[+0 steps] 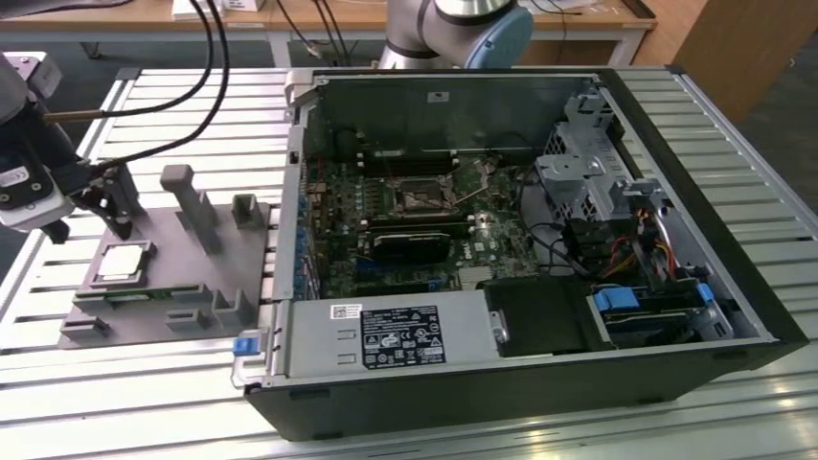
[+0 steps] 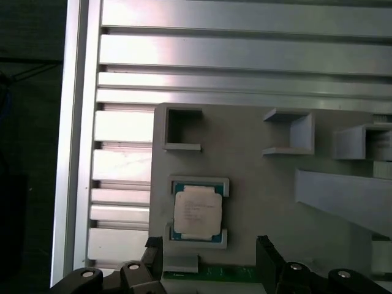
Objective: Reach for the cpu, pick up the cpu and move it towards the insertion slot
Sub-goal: 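Pick up the cpu and move it towards the insertion slot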
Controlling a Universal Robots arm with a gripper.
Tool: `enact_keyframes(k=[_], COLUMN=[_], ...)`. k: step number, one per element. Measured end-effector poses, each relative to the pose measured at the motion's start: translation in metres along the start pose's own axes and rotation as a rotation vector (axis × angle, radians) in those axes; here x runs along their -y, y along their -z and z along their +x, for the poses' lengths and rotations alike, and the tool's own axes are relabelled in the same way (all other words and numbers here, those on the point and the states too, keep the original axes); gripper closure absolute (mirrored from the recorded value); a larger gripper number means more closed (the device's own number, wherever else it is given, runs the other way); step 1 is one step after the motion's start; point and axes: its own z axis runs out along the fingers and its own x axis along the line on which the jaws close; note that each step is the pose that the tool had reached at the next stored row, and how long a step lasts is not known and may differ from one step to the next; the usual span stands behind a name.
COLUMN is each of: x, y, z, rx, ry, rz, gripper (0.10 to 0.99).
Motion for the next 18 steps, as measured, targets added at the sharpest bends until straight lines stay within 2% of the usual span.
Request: enact_keyframes(k=[18], x=[0.0020], y=[-0.0313], z=[0.0000], rx=[-0.0006], ry=[0.000], rz=[-0.001], gripper=[0.380])
